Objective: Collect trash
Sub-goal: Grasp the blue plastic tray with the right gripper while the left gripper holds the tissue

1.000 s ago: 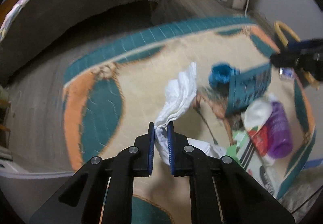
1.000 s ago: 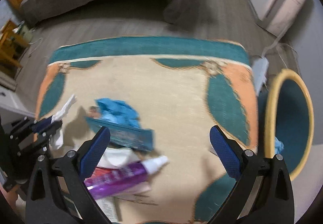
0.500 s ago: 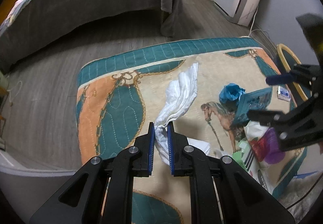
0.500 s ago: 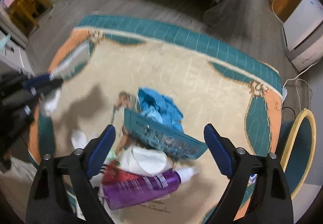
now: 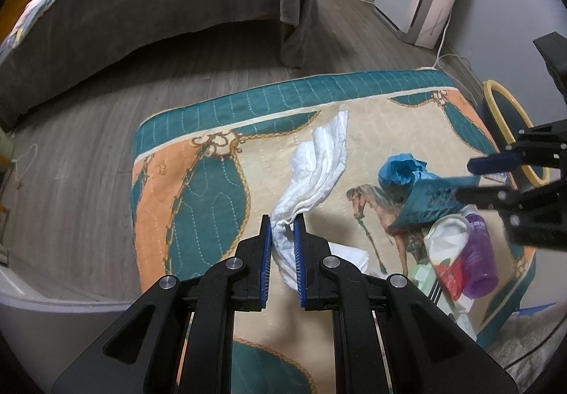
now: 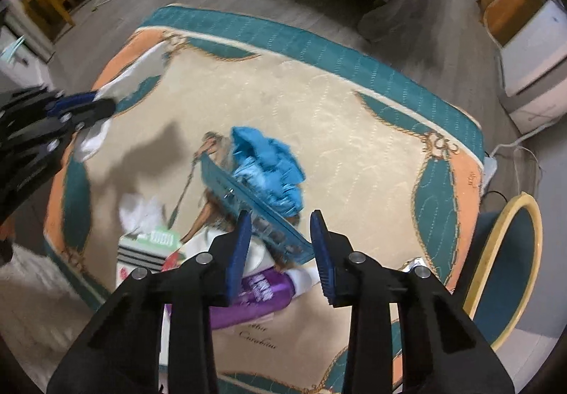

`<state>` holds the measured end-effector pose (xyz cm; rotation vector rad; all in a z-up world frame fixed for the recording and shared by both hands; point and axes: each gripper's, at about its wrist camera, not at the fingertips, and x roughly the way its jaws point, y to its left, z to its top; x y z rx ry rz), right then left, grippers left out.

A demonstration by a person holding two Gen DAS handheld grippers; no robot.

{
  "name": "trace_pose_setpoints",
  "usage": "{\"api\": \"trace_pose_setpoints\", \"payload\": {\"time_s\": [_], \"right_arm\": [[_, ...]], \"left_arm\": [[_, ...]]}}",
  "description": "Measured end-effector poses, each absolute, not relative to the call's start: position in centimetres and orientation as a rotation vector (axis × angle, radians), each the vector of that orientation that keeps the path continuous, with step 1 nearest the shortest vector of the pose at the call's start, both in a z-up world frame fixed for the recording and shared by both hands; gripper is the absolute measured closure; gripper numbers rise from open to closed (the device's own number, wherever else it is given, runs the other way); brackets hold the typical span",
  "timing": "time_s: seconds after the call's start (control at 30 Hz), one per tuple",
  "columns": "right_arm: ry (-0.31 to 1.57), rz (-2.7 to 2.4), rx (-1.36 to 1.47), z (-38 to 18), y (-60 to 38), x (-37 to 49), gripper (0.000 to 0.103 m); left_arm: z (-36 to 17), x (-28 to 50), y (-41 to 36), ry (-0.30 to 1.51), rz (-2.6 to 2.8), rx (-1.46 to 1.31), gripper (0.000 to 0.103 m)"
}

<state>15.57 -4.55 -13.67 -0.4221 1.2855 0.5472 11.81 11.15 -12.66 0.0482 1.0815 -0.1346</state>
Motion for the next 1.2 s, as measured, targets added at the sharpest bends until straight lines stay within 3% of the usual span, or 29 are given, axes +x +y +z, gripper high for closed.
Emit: {"api": "trace_pose_setpoints", "payload": {"time_s": [0.57, 0.7, 0.77, 0.9, 1.07, 1.2], "right_arm": [[1.322, 0.66, -0.46, -13.2, -2.8, 14.2, 0.069], [1.237, 0.614, -0.438, -12.0, -2.9, 14.7, 0.068], [1.218, 0.579, -0.437, -11.9, -3.1, 15.2, 0.063], [1.204, 0.521, -0.495, -13.3, -2.6, 15.6, 0.031], [1.199, 0.512, -0.55, -14.8, -1.9, 16.1, 0.021], [1.254, 0.533, -0.543, -16.1, -1.6, 16.3, 0.021]], "left_arm": [[-13.0, 12.1, 10.8, 1.095, -0.145, 0.05, 0.09], [-12.9, 12.0, 10.8, 1.093, -0.148, 0.058, 0.09], [-13.0, 12.1, 11.0, 1.094, -0.141, 0.047, 0.09], [-13.1, 12.0, 10.8, 1.096, -0.143, 0.057, 0.09], [-13.0, 12.0, 10.8, 1.094, -0.145, 0.06, 0.09], [-13.0, 12.0, 10.8, 1.094, -0.145, 0.061, 0.09]]}}
